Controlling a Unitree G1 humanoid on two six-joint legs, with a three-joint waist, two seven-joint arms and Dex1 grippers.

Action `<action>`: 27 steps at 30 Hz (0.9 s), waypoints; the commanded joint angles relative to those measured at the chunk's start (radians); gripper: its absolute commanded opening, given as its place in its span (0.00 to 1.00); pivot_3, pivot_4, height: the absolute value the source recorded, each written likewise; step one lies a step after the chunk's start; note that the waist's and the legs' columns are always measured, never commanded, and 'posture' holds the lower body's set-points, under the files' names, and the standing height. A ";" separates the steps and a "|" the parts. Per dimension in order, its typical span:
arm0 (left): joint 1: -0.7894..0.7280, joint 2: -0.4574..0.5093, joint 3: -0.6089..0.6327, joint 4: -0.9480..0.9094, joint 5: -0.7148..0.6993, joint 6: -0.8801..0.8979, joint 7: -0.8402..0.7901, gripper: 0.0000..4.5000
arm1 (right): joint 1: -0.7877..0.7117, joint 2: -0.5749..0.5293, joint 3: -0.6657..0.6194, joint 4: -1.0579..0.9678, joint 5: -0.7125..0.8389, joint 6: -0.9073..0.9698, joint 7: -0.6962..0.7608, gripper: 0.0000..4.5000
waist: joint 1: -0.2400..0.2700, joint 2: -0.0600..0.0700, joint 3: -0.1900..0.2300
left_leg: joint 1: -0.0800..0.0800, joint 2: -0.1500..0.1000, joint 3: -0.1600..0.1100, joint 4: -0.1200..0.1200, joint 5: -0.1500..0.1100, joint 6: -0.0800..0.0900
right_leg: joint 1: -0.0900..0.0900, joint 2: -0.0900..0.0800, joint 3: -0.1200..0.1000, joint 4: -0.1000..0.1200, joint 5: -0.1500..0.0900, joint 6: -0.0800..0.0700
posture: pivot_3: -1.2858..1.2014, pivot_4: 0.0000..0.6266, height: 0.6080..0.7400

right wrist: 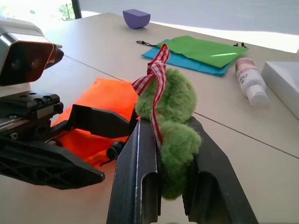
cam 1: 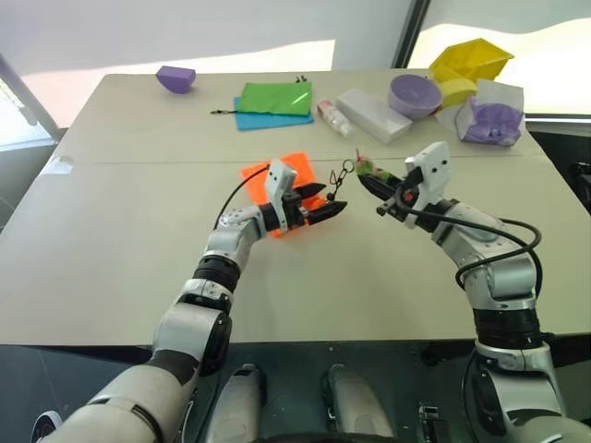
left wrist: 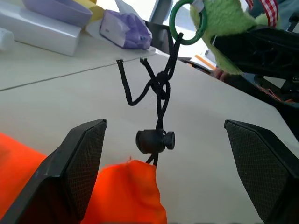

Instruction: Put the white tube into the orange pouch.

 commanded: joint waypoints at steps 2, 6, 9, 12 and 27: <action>-0.043 -0.005 -0.002 0.029 0.023 -0.019 -0.009 0.96 | -0.008 0.004 0.001 -0.052 0.004 -0.014 -0.006 0.00 | 0.000 0.000 0.000 | 0.000 0.000 0.000 0.000 0.000 0.000 | 0.000 0.000 0.000 0.000 0.000 0.000 | 0.52 0.24 1.00; -0.047 -0.007 -0.001 0.041 0.030 -0.019 -0.021 0.96 | -0.006 0.004 0.003 -0.054 0.004 -0.015 -0.010 0.00 | 0.000 0.000 0.000 | 0.000 0.000 0.000 0.000 0.000 0.000 | 0.000 0.000 0.000 0.000 0.000 0.000 | 0.52 0.24 1.00; -0.041 -0.004 -0.013 0.046 0.054 -0.038 -0.020 0.84 | -0.004 0.003 0.003 -0.054 0.003 -0.017 -0.013 0.00 | 0.000 0.000 0.000 | 0.000 0.000 0.000 0.000 0.000 0.000 | 0.000 0.000 0.000 0.000 0.000 0.000 | 0.52 0.24 1.00; -0.041 0.001 -0.023 0.051 0.078 -0.058 -0.029 0.57 | -0.002 0.003 0.004 -0.056 0.003 -0.018 -0.015 0.00 | 0.000 0.000 0.000 | 0.000 0.000 0.000 0.000 0.000 0.000 | 0.000 0.000 0.000 0.000 0.000 0.000 | 0.52 0.24 1.00; -0.051 0.022 -0.007 0.066 0.100 -0.095 -0.009 0.57 | -0.002 0.003 0.011 -0.052 -0.001 -0.026 -0.013 0.00 | 0.000 0.000 0.000 | 0.000 0.000 0.000 0.000 0.000 0.000 | 0.000 0.000 0.000 0.000 0.000 0.000 | 0.52 0.24 1.00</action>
